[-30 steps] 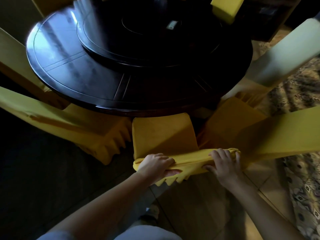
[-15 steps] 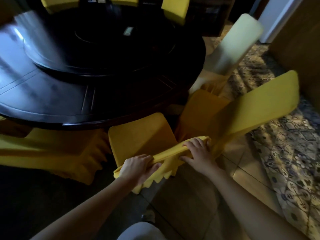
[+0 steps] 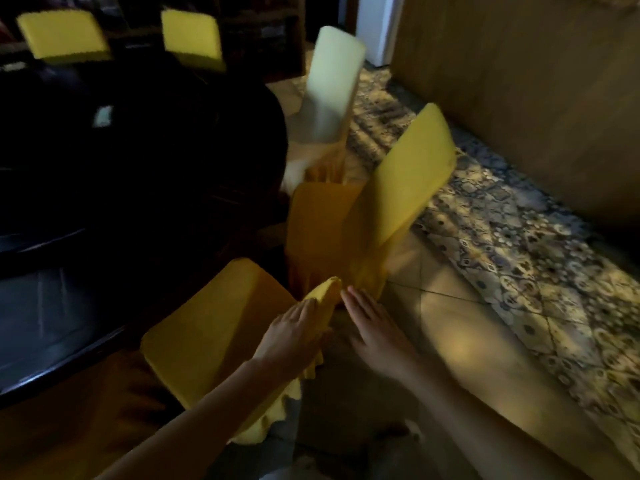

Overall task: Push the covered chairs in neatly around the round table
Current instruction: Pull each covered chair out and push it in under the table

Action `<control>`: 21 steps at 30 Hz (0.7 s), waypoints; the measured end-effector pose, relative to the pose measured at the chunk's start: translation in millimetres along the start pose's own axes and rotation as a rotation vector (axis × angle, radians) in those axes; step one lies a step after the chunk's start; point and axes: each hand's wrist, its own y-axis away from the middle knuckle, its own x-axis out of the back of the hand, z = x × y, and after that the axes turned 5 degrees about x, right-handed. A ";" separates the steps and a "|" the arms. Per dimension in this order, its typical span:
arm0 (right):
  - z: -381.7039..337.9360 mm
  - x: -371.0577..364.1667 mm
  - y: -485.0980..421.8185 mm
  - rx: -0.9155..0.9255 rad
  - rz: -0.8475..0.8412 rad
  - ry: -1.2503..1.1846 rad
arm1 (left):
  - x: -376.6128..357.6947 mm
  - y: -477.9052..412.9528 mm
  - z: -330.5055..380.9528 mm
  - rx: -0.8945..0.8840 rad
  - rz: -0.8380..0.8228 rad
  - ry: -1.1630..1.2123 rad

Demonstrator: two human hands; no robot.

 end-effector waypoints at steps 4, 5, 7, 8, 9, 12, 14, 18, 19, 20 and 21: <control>48.3 26.3 13.3 -0.156 0.035 0.029 | 2.1 -44.8 40.2 -0.155 0.003 -0.053; 59.0 34.2 14.4 -0.173 0.053 0.037 | 1.2 -56.6 51.6 -0.182 -0.003 -0.081; 80.5 52.2 14.9 -0.183 0.090 0.037 | -0.5 -81.7 77.6 -0.221 -0.024 -0.120; 91.8 61.8 14.6 -0.181 0.115 0.027 | -1.2 -94.5 92.0 -0.238 -0.032 -0.139; 103.6 71.2 14.1 -0.179 0.139 0.024 | -2.0 -107.1 106.5 -0.255 -0.034 -0.162; 143.3 99.2 10.6 -0.195 0.148 0.063 | -4.5 -142.8 150.6 -0.293 -0.029 -0.207; 174.8 116.9 7.7 -0.213 0.155 0.090 | -8.3 -167.3 178.4 -0.310 -0.019 -0.208; 233.8 156.4 2.6 -0.233 0.171 0.089 | -12.0 -217.4 227.2 -0.326 -0.025 -0.249; 247.4 166.9 1.7 -0.233 0.180 0.090 | -11.8 -228.9 240.8 -0.326 -0.020 -0.256; 260.5 177.1 0.9 -0.233 0.189 0.097 | -11.1 -239.2 254.7 -0.329 -0.013 -0.255; 273.4 186.9 0.1 -0.236 0.196 0.102 | -10.5 -249.2 268.8 -0.336 -0.007 -0.248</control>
